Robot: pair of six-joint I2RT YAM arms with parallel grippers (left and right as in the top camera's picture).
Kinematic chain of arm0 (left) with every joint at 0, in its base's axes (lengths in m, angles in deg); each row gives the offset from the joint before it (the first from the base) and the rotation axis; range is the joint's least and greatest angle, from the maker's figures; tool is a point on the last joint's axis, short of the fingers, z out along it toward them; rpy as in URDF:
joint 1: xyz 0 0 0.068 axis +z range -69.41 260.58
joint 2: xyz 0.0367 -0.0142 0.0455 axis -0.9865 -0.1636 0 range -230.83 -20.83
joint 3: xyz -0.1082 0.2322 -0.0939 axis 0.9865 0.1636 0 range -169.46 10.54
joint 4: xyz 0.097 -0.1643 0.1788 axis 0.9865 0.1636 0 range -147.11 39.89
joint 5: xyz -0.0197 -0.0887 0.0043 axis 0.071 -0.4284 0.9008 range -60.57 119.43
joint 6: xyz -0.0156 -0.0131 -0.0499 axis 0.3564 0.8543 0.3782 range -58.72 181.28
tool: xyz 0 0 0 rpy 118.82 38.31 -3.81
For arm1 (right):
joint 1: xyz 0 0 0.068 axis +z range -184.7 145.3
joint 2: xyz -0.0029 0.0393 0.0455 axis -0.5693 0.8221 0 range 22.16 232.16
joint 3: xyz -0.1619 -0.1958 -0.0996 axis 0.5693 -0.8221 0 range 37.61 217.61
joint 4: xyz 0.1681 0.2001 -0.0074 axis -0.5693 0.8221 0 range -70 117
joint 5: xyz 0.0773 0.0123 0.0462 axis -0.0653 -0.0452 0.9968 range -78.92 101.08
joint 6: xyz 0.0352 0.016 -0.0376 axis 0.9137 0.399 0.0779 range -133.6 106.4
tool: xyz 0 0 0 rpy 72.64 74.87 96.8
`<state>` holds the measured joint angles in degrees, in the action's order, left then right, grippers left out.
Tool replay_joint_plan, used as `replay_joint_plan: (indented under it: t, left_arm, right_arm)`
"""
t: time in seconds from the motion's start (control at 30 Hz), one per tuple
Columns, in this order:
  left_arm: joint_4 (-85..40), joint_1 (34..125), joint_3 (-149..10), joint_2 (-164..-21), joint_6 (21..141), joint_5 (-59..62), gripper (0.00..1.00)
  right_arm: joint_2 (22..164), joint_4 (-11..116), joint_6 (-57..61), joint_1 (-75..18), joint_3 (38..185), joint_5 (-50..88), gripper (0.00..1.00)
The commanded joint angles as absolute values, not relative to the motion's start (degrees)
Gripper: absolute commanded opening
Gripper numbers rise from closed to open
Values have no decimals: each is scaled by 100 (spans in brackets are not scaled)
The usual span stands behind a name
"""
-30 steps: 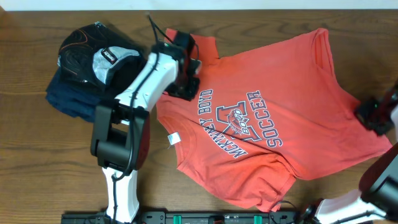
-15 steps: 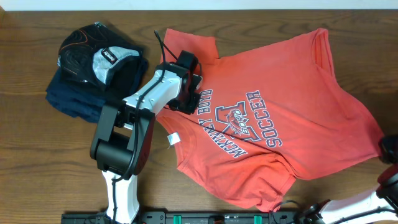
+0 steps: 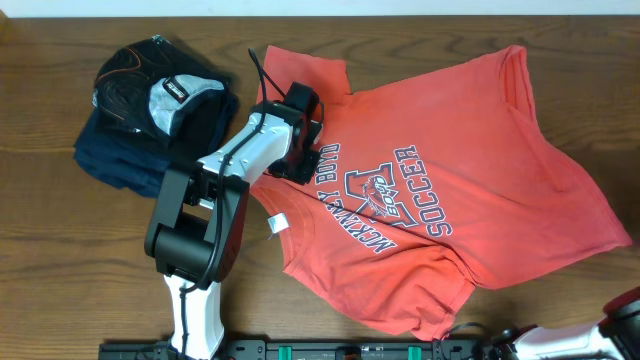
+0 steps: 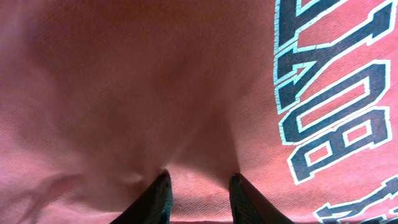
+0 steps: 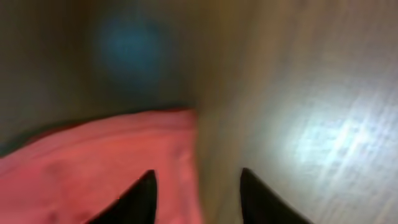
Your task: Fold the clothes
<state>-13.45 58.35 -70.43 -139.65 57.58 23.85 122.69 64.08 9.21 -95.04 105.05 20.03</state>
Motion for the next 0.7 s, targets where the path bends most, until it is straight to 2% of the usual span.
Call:
replay_joint_plan:
  t: [0.0,0.07,0.17,0.47,0.57,0.6,0.67]
  left_arm:
    - [-1288,5946,-6796,-14175,5725,2730,35]
    - [-1288,5946,-6796,-14175,5725,2730,35]
    - [-1266,5946,-6796,-14175,5725,2730,37]
    - [-1246,5946,-6796,-14175,5725,2730,39]
    - [-1244,5946,-6796,-14175,5725,2730,39]
    - [-1244,5946,-6796,-14175,5725,2730,40]
    - [-1244,5946,-6796,-14175,5725,2732,40]
  right_arm:
    - [12238,6443,873,-9274,10531,2442,49]
    - [12376,6508,1011,-9156,10509,2110,55]
    - [12660,6530,1140,-9056,10413,1734,59]
    - [13161,6202,1282,-9101,10177,1736,59]
    - [13172,5934,1358,-9093,10098,1898,49]
    - [13172,5859,1350,-9093,10090,1981,43]
    - [13172,5807,1310,-9093,10090,2084,23]
